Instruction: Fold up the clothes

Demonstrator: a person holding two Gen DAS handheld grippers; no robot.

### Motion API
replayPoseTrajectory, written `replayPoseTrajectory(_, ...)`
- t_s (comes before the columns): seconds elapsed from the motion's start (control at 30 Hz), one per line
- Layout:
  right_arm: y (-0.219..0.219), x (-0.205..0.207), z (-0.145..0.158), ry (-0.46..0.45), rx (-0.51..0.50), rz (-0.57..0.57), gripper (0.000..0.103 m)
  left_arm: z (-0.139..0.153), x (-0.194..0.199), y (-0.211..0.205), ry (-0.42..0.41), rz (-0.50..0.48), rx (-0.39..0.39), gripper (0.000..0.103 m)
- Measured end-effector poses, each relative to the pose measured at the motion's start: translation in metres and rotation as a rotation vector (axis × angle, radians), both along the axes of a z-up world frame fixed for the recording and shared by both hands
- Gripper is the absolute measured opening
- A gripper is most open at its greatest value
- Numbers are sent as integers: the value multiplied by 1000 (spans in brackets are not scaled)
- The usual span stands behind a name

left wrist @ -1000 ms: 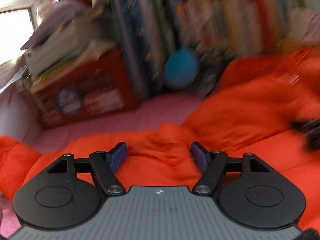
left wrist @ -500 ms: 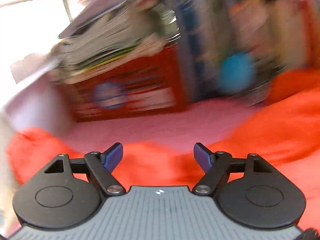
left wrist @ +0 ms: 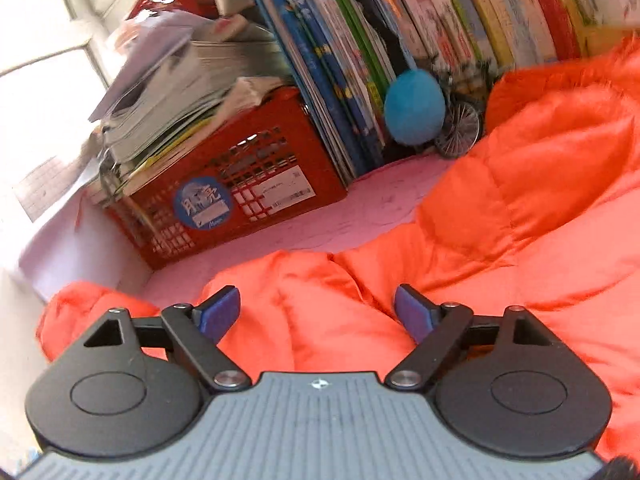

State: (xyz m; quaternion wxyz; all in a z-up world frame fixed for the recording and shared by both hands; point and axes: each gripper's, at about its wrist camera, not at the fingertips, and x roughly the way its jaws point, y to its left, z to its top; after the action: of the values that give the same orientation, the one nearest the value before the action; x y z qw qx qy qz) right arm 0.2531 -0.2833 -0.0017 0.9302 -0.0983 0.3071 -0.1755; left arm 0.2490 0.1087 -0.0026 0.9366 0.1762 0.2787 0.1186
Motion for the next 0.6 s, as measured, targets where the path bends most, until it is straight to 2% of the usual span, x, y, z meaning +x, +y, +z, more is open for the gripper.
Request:
replayPoseTrajectory(0.1, 9, -34, 17, -43, 201, 196, 88, 19, -28, -14, -8, -113, -163, 85)
replayPoseTrajectory(0.17, 29, -52, 21, -34, 290, 336, 89, 27, -48, -34, -5, -203, -205, 85)
replayPoseTrajectory(0.3, 80, -78, 6, 53, 314, 520, 91, 13, -70, -71, 84, -308, -157, 85)
replayPoseTrajectory(0.4, 118, -98, -5, 120, 331, 659, 93, -2, -78, -63, 105, -263, -149, 86)
replayPoseTrajectory(0.47, 118, -111, -9, 130, 272, 640, 94, -8, -87, -54, 105, -232, -139, 87)
replayPoseTrajectory(0.6, 79, -135, -11, 123, 244, 507, 94, -10, -114, -36, 65, -184, -57, 87)
